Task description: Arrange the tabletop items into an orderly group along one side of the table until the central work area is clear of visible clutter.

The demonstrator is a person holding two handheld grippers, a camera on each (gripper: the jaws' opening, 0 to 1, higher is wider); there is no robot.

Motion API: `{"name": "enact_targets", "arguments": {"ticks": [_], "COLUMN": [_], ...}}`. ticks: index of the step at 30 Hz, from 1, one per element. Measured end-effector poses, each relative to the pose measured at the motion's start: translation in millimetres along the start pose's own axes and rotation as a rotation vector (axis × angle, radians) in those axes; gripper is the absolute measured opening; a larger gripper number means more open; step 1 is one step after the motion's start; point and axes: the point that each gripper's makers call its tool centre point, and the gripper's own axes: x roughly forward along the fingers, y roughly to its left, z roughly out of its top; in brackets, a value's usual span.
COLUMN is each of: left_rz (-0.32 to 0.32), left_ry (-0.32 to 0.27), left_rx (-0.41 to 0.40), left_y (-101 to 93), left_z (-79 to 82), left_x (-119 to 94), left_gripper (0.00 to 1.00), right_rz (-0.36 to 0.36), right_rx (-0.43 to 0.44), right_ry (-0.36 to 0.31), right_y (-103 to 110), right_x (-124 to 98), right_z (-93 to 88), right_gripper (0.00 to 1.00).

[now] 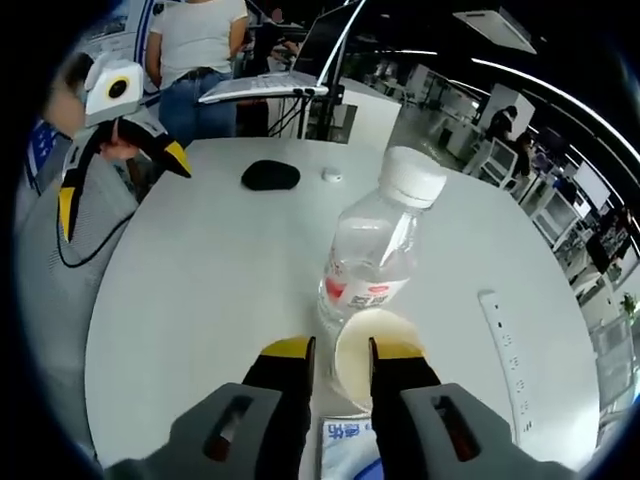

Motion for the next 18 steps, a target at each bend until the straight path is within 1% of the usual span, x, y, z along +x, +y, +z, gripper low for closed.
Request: {"name": "enact_targets", "arguments": {"ticks": [5, 8, 10, 11, 12, 13, 15, 18], "left_rz": [-0.004, -0.010, -0.013, -0.014, -0.014, -0.014, -0.015, -0.018], "left_ry": [0.000, 0.003, 0.003, 0.004, 0.003, 0.002, 0.000, 0.004], "left_rx": [-0.001, 0.002, 0.005, 0.006, 0.006, 0.007, 0.009, 0.018], "left_y": [-1.2, -2.7, -3.0, -2.7, -2.6, -2.4, -2.0, -2.7], "left_z": [0.9, 1.0, 1.8, 2.1, 3.1, 3.9, 5.4, 6.4], "left_x": [2.0, 3.5, 4.2, 4.4, 4.8, 4.8, 5.1, 5.3], "left_gripper": [0.95, 0.96, 0.96, 0.96, 0.96, 0.96, 0.96, 0.96], "right_rz": [-0.020, -0.037, -0.037, -0.051, -0.068, -0.077, -0.084, -0.094], "right_rx": [0.010, 0.027, 0.073, 0.097, 0.094, 0.100, 0.140, 0.142], "right_ry": [-0.030, -0.045, -0.068, -0.062, -0.066, -0.081, -0.089, -0.090], "right_y": [0.1, -0.8, 0.6, -0.8, -2.9, -3.5, -4.0, -3.6], "right_x": [-8.2, -13.1, -15.2, -16.9, -18.9, -22.2, -26.3, -30.7], "right_z": [2.7, 3.1, 3.1, 0.3, -0.4, 0.0, -2.7, -7.0], "right_gripper": [0.37, 0.50, 0.66, 0.74, 0.81, 0.85, 0.90, 0.91]}}
